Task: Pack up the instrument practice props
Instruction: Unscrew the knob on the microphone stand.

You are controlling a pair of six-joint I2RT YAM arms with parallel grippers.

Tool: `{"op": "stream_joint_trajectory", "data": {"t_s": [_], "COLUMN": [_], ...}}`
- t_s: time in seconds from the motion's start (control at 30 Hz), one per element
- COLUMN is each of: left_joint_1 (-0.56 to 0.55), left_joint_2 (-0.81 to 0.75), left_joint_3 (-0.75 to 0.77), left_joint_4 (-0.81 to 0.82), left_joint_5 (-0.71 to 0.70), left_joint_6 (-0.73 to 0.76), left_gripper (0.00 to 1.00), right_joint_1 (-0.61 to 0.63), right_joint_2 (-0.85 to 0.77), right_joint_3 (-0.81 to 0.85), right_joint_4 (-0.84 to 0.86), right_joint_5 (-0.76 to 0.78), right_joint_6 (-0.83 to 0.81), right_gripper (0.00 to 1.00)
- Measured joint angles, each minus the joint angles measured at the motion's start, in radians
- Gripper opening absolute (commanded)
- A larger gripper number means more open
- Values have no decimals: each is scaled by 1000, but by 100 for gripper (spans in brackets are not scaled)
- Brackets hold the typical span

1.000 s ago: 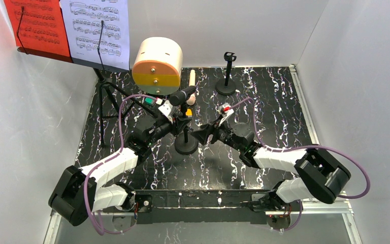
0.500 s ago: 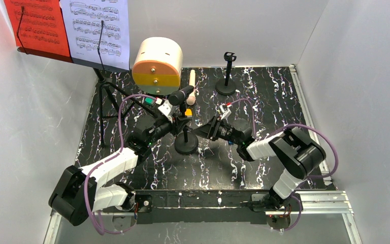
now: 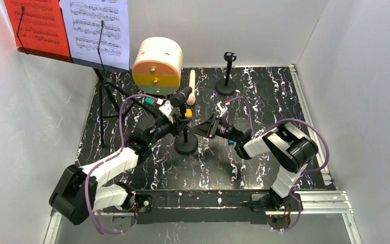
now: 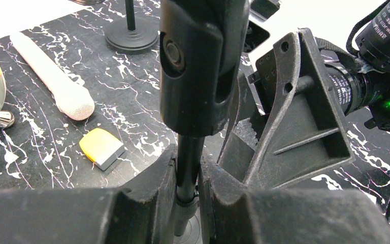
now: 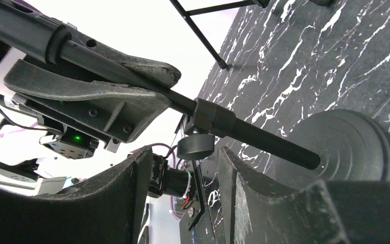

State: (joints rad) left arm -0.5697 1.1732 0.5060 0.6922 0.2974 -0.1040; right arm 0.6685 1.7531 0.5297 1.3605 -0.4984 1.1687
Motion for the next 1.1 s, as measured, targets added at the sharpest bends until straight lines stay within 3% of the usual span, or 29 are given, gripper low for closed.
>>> {"op": "stream_joint_trajectory", "data": {"t_s": [0.17, 0.5, 0.6, 0.7, 0.83, 0.97, 1.1], "left_joint_1": [0, 1, 4, 6, 5, 6, 6], "left_joint_2": [0, 0, 0, 0, 0, 2, 5], "left_joint_3": [0, 0, 0, 0, 0, 0, 0], "left_joint_4": [0, -5, -10, -13, -19, -19, -16], "left_joint_5": [0, -1, -5, -9, -10, -14, -12], "left_joint_6": [0, 2, 7, 8, 7, 6, 6], "left_gripper": [0, 0, 0, 0, 0, 0, 0], "right_joint_1": [0, -8, -10, -8, 40, 159, 331], "right_joint_2": [0, 16, -2, -61, -197, -302, -343], "right_joint_3": [16, 37, 64, 95, 147, 182, 181], "right_joint_4": [0, -50, -114, -253, -551, -761, -825], "right_joint_5": [-3, -25, -51, -64, 11, 222, 531], "right_joint_6": [7, -7, -83, -237, -610, -1025, -1459], "right_gripper": [47, 8, 1, 1, 1, 1, 1]}}
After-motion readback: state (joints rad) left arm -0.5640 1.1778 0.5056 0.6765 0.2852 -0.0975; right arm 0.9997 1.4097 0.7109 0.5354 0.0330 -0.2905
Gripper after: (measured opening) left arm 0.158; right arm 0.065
